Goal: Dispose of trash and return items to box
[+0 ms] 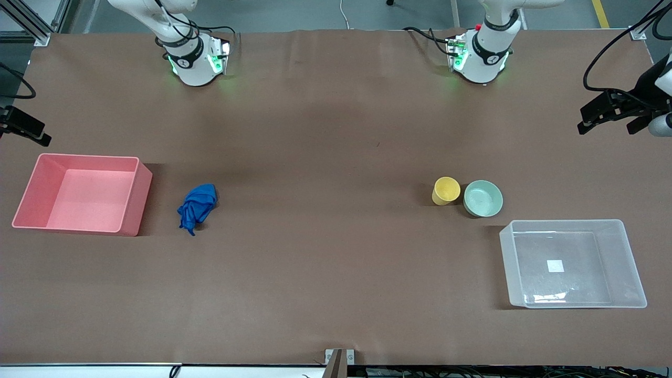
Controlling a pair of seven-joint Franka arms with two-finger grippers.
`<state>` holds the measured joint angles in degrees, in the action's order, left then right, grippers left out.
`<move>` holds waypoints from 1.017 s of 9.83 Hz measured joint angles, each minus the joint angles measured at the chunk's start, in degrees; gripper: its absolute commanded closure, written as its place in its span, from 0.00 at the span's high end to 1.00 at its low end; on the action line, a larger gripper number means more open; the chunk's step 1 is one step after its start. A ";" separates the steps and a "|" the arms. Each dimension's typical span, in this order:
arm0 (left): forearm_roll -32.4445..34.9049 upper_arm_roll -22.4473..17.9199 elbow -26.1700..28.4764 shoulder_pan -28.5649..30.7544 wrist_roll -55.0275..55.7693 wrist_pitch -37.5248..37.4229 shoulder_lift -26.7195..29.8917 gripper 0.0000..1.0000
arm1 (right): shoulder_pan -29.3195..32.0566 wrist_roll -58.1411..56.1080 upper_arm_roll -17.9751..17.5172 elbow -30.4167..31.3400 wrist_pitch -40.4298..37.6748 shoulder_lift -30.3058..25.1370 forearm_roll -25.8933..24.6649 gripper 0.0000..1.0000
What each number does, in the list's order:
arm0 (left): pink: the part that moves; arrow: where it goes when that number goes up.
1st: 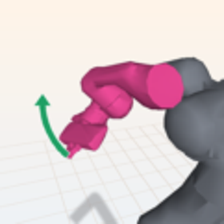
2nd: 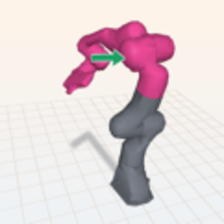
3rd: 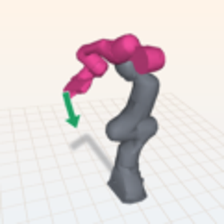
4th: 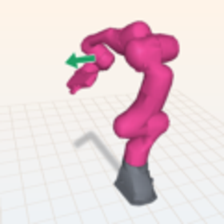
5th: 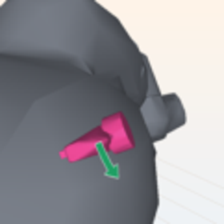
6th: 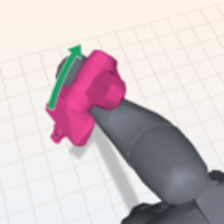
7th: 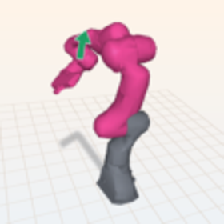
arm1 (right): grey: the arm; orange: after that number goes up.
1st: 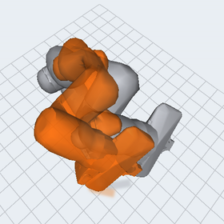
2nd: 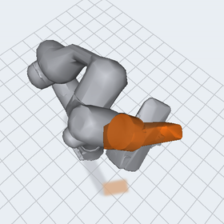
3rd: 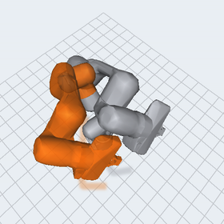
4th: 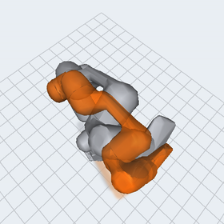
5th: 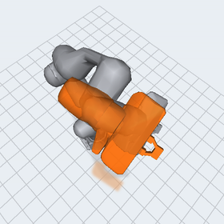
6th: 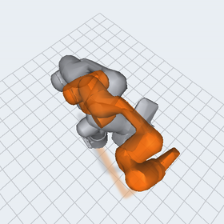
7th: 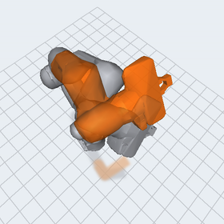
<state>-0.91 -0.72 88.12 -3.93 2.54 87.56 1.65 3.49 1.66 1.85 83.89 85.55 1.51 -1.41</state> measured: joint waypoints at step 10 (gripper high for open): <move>0.04 -0.36 12.56 0.01 -0.12 17.94 -3.49 1.00 | -7.93 6.77 -0.75 10.31 9.15 0.70 0.19 1.00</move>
<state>-0.87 -1.08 100.69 -3.91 2.42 105.49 -1.84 -4.44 8.43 1.09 94.20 94.70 2.21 -1.22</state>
